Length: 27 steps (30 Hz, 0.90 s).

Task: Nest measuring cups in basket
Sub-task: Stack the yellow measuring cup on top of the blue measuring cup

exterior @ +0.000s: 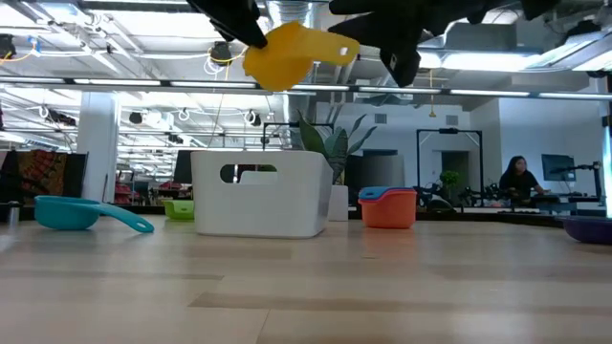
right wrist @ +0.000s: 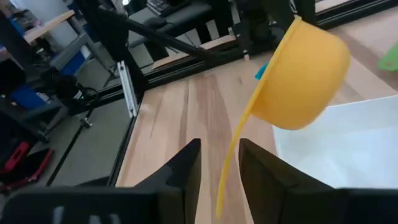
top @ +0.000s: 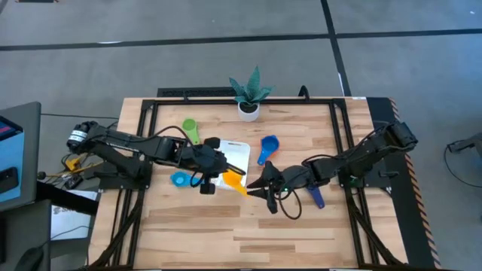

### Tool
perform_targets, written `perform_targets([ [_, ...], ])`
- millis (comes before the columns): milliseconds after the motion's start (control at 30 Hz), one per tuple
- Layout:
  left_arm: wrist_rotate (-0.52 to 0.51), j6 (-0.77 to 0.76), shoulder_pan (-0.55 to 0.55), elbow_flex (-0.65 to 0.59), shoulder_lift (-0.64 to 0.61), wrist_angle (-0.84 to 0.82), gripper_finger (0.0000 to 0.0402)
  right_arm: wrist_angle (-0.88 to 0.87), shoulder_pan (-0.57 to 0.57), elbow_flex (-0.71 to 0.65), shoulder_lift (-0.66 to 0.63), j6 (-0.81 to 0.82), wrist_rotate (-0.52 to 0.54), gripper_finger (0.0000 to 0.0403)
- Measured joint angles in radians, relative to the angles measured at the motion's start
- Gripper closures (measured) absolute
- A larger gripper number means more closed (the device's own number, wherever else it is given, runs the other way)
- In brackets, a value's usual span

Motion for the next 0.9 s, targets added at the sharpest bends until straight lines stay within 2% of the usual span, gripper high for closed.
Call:
perform_targets([
  [333, 0.011, 0.064, 0.012, 0.000, 0.018, 0.085, 0.0391, 0.001, -0.029, 0.000, 0.003, 0.023, 0.003, 0.0284],
  [500, 0.012, 0.060, 0.012, 0.000, 0.018, 0.088, 0.0391, 0.001, -0.028, 0.000, 0.003, 0.065, 0.022, 0.0344],
  [600, 0.011, 0.053, 0.013, 0.000, 0.018, 0.087, 0.0390, -0.002, -0.023, -0.002, 0.004, 0.154, 0.063, 0.0388],
  [733, -0.025, 0.044, 0.013, 0.000, 0.009, 0.118, 0.0371, 0.035, 0.020, -0.007, 0.004, 0.253, 0.202, 0.0381],
  [900, -0.175, 0.071, 0.017, 0.000, -0.013, 0.093, 0.0322, 0.141, 0.059, -0.115, 0.000, 0.391, 0.426, 0.0395],
])
